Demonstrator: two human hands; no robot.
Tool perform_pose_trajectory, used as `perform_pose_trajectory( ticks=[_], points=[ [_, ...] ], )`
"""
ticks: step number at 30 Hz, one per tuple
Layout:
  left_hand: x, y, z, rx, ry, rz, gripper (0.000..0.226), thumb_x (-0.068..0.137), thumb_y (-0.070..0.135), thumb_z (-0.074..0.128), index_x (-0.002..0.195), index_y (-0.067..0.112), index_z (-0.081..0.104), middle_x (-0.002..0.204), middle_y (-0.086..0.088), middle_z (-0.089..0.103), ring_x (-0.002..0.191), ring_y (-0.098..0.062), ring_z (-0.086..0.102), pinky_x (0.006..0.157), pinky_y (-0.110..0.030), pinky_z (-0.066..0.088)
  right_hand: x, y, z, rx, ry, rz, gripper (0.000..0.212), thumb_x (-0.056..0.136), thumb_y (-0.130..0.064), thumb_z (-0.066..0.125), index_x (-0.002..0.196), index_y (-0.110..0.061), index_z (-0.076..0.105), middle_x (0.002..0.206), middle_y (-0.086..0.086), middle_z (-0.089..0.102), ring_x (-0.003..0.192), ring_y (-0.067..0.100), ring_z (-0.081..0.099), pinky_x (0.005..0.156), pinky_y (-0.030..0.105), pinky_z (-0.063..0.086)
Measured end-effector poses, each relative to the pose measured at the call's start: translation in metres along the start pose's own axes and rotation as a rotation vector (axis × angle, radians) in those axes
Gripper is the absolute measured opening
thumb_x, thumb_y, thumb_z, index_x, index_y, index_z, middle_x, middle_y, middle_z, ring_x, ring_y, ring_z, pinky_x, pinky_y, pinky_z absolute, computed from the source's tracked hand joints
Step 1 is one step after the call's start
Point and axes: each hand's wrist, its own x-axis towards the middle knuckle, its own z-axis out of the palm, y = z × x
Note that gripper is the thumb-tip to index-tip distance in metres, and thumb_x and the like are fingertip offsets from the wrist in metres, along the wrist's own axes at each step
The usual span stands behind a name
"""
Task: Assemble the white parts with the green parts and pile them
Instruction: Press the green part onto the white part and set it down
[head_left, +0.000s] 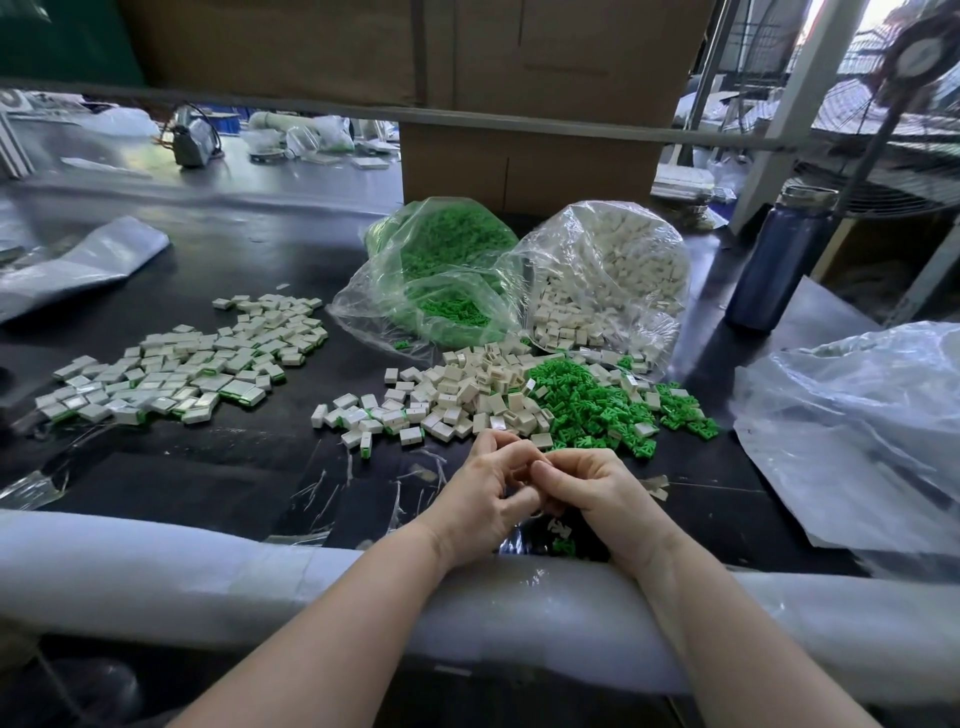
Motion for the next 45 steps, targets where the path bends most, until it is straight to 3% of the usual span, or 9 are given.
perform_pose_trajectory(
  ticks=[3,6,14,20,26,30,34,40,45],
  points=[
    [-0.0004,0.0002,0.0007,0.004,-0.018,-0.004,0.02,0.085,0.006,0.057,0.088,0.026,0.057,0.108,0.001,0.037,0.099,-0.009,0.046,0.085,-0.005,0.039,-0.0003,0.0002,-0.0009,0.006,-0.011,0.004,0.031,0.08,-0.01,0.06,0.092,0.019,0.062,0.078,0.021,0.061,0.066,0.022,0.057,0.059,0.023,0.049],
    [-0.0007,0.0009,0.0009,0.013,-0.027,-0.006,0.021,0.085,0.007,0.057,0.088,0.028,0.056,0.108,0.002,0.036,0.101,-0.01,0.045,0.087,-0.007,0.04,-0.0004,0.0013,-0.0018,0.006,0.001,0.003,0.02,0.085,0.0,0.057,0.088,0.019,0.062,0.064,0.012,0.063,0.054,0.011,0.058,0.052,0.018,0.048],
    [-0.0007,0.0013,0.0011,0.021,-0.031,-0.018,0.019,0.085,0.006,0.056,0.091,0.024,0.057,0.108,0.002,0.036,0.103,-0.014,0.046,0.091,-0.016,0.042,-0.0013,-0.0009,-0.0007,-0.024,0.025,0.018,0.019,0.087,-0.002,0.057,0.088,0.016,0.064,0.078,0.023,0.06,0.068,0.026,0.054,0.06,0.026,0.049],
    [-0.0015,0.0029,0.0004,0.016,-0.043,-0.026,0.022,0.085,0.007,0.056,0.088,0.029,0.055,0.108,0.002,0.036,0.101,-0.015,0.047,0.091,-0.019,0.043,-0.0005,0.0006,-0.0018,-0.009,0.025,0.02,0.019,0.087,-0.001,0.057,0.087,0.016,0.064,0.077,0.021,0.06,0.065,0.024,0.053,0.061,0.029,0.046],
    [-0.0021,0.0025,0.0001,-0.011,-0.021,-0.008,0.019,0.085,0.006,0.057,0.086,0.025,0.056,0.106,0.003,0.037,0.098,-0.012,0.047,0.084,-0.01,0.042,-0.0004,0.0009,-0.0014,0.044,-0.026,0.013,0.014,0.085,-0.004,0.06,0.081,0.008,0.067,0.064,0.008,0.063,0.056,0.009,0.057,0.054,0.018,0.046],
    [-0.0019,0.001,0.0013,0.022,-0.022,-0.013,0.023,0.084,0.007,0.058,0.084,0.03,0.056,0.106,0.006,0.036,0.103,-0.015,0.048,0.088,-0.015,0.041,-0.0002,0.0013,-0.0023,0.021,-0.006,0.019,0.025,0.082,-0.006,0.063,0.083,0.018,0.061,0.071,0.016,0.058,0.059,0.016,0.051,0.056,0.022,0.042],
    [-0.0024,0.0018,0.001,0.041,-0.03,-0.014,0.021,0.085,0.008,0.058,0.086,0.029,0.056,0.105,0.008,0.036,0.104,-0.015,0.048,0.093,-0.021,0.042,-0.0008,0.002,-0.0026,0.015,-0.004,0.027,0.017,0.083,-0.002,0.062,0.08,0.014,0.065,0.064,0.013,0.059,0.054,0.011,0.053,0.052,0.018,0.043],
    [-0.0035,0.0051,-0.0006,0.046,-0.038,-0.02,0.019,0.086,0.008,0.057,0.092,0.027,0.057,0.112,0.002,0.037,0.104,-0.017,0.049,0.092,-0.019,0.043,0.0,0.0019,-0.0019,-0.002,0.016,0.023,0.019,0.086,0.001,0.057,0.084,0.019,0.062,0.072,0.018,0.058,0.056,0.015,0.053,0.053,0.019,0.045],
    [-0.0047,0.0087,-0.0022,-0.025,-0.014,-0.018,0.014,0.089,0.006,0.055,0.092,0.019,0.059,0.112,-0.005,0.038,0.094,-0.017,0.05,0.089,-0.024,0.048,0.0001,-0.0003,0.0006,-0.006,0.031,-0.011,0.036,0.08,-0.022,0.064,0.086,0.013,0.066,0.074,0.021,0.059,0.066,0.026,0.052,0.065,0.034,0.044]
  ],
)
